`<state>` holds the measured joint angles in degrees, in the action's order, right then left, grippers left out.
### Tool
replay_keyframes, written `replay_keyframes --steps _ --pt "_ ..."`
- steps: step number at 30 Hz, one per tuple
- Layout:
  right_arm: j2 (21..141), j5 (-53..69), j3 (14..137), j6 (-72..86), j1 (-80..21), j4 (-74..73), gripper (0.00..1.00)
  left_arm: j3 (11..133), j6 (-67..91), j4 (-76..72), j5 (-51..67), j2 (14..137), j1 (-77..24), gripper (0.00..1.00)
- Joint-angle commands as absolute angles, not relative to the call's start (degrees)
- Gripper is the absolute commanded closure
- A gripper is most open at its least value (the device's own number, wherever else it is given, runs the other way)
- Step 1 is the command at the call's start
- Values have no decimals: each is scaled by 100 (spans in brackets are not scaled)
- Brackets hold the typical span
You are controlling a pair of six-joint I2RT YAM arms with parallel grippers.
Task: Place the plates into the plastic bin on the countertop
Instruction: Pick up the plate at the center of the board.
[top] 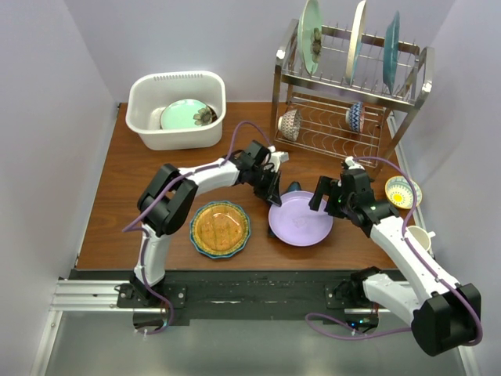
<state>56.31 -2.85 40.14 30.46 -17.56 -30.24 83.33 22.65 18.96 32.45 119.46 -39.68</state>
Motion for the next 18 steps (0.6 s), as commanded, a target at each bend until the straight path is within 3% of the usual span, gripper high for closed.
replay_keyframes --steps 1,18 --pt "5598 -114 4148 3050 -1740 -2760 1 8692 2004 2100 2989 11540 -3955 100" --pt "5660 -18 4184 3050 -1723 -2628 1 8499 2048 2118 2953 11268 -3578 100"
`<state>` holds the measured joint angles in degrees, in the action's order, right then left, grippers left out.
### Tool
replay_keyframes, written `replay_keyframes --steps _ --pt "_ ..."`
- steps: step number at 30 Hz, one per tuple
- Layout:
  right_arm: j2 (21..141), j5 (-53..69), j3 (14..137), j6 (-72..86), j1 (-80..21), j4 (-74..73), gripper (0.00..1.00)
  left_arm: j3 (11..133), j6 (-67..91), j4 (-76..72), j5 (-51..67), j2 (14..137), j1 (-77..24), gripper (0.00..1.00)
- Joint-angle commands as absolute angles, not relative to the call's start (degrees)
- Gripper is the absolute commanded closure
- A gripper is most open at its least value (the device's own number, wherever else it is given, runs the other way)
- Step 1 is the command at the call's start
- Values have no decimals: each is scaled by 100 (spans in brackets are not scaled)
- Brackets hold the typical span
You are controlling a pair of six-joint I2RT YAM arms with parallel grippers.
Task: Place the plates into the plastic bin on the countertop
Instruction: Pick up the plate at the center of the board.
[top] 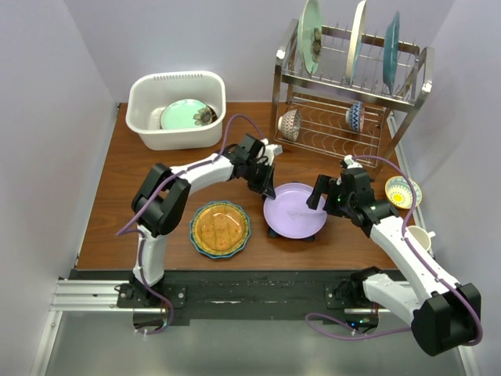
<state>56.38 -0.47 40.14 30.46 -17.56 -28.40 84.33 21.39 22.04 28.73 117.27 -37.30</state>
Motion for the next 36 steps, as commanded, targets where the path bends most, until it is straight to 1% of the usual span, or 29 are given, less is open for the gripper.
replay_keyframes --steps 1,15,20,29,36 --pt "5669 -26 4175 3050 -1731 -2611 1 8482 2048 2127 2953 11224 -3542 100" --pt "5695 97 4148 3050 -1731 -2566 1 8306 1820 2382 2918 10881 -2840 100" --pt "5704 114 4131 3050 -1732 -2549 1 8341 1758 2513 2874 10855 -2725 100" --pt "5739 158 4087 3050 -1740 -2514 1 8692 1574 2917 2725 10837 -2496 100" --pt "5792 202 4069 3015 -1731 -2496 1 9043 1406 3208 2672 10802 -2119 100"
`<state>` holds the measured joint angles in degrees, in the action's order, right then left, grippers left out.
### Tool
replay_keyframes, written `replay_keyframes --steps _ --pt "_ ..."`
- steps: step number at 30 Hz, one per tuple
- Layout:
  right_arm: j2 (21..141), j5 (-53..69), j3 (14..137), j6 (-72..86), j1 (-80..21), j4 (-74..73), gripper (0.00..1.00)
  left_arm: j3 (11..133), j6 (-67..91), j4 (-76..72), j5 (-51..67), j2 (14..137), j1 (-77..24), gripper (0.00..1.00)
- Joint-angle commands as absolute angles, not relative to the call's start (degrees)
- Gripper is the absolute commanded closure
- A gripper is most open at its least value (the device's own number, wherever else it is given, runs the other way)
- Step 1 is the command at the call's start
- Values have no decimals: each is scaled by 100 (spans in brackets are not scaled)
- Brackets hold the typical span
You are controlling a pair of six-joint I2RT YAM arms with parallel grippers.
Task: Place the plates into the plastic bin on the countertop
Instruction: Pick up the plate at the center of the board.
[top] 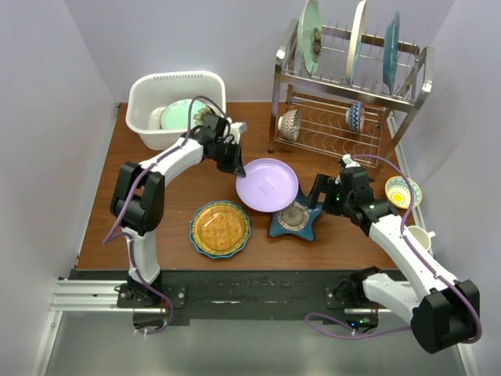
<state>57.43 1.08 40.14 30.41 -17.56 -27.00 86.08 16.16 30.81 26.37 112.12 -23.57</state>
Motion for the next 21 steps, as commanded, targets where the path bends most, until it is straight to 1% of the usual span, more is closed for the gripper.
replay_keyframes --steps 1,9,21 --pt "5801 211 4061 3015 -1731 -2487 1 9079 1389 3260 2663 10793 -2083 100" --pt "5845 237 4008 3015 -1731 -2435 1 9395 1257 3480 2716 10775 -1644 100" --pt "5941 273 3964 3006 -1740 -2373 1 9694 1353 3516 3102 10767 -871 100"
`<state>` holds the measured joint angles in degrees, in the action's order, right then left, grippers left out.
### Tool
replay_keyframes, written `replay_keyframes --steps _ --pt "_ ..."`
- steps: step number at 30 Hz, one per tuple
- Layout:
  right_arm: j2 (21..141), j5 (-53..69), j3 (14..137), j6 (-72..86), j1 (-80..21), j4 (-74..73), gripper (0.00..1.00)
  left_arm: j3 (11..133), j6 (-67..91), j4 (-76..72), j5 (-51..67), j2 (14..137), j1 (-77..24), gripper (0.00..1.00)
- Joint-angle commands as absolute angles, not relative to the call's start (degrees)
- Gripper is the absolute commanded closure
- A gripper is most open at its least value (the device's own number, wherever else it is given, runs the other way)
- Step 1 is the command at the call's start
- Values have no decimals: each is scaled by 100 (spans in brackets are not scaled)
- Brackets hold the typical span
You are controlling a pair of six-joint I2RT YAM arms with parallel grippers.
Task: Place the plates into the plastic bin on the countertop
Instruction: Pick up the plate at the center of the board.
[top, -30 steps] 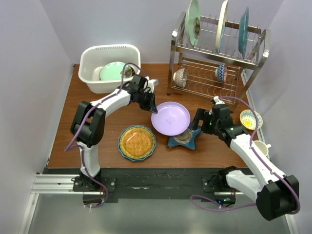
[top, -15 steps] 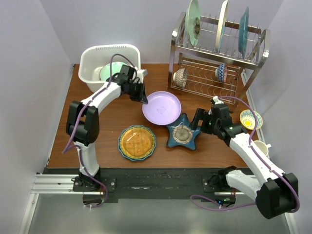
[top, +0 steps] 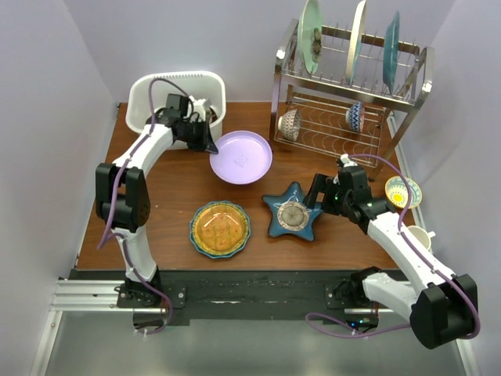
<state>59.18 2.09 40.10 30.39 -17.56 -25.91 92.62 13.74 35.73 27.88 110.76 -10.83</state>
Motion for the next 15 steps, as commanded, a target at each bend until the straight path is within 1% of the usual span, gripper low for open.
replay_keyframes --steps 1,15 --pt "5950 281 3964 3006 -1740 -2373 1 9729 1354 3542 3120 10767 -835 100" --pt "6082 308 3920 2971 -1732 -2294 1 10661 1415 3885 3164 11048 -440 100"
